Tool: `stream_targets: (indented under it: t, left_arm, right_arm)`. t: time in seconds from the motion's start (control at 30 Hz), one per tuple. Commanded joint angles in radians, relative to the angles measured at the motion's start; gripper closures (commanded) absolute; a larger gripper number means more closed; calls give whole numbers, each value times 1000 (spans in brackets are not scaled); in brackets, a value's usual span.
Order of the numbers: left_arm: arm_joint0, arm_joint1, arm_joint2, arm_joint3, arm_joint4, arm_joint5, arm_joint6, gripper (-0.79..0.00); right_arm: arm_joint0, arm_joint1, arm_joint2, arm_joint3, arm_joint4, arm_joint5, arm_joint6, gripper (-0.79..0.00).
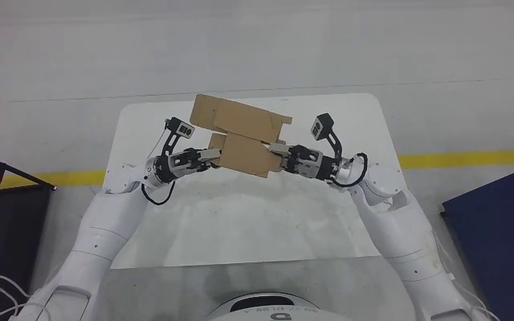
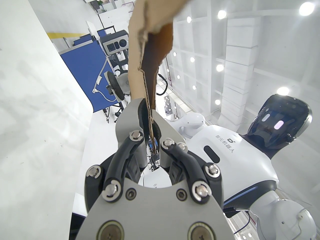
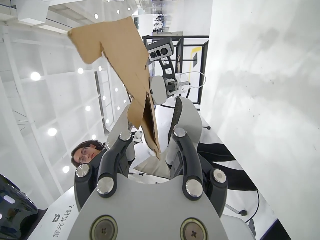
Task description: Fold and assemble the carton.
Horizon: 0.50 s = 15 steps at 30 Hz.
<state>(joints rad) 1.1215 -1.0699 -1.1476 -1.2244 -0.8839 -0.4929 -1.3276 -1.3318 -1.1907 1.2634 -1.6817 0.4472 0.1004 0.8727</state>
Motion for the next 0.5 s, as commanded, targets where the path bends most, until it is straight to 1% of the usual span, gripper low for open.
stream_targets:
  t: [0.0, 0.23, 0.33, 0.47]
  left_arm:
    - [0, 0, 0, 0, 0, 0, 0, 0]
    - [0, 0, 0, 0, 0, 0, 0, 0]
    - [0, 0, 0, 0, 0, 0, 0, 0]
    - [0, 0, 0, 0, 0, 0, 0, 0]
  right_arm:
    - [2, 1, -1, 1, -3, 3, 7, -345]
    - [8, 7, 21, 24, 2, 9, -10, -329]
    - [14, 9, 26, 32, -2, 12, -15, -332]
    - [28, 8, 3, 39, -16, 20, -15, -354]
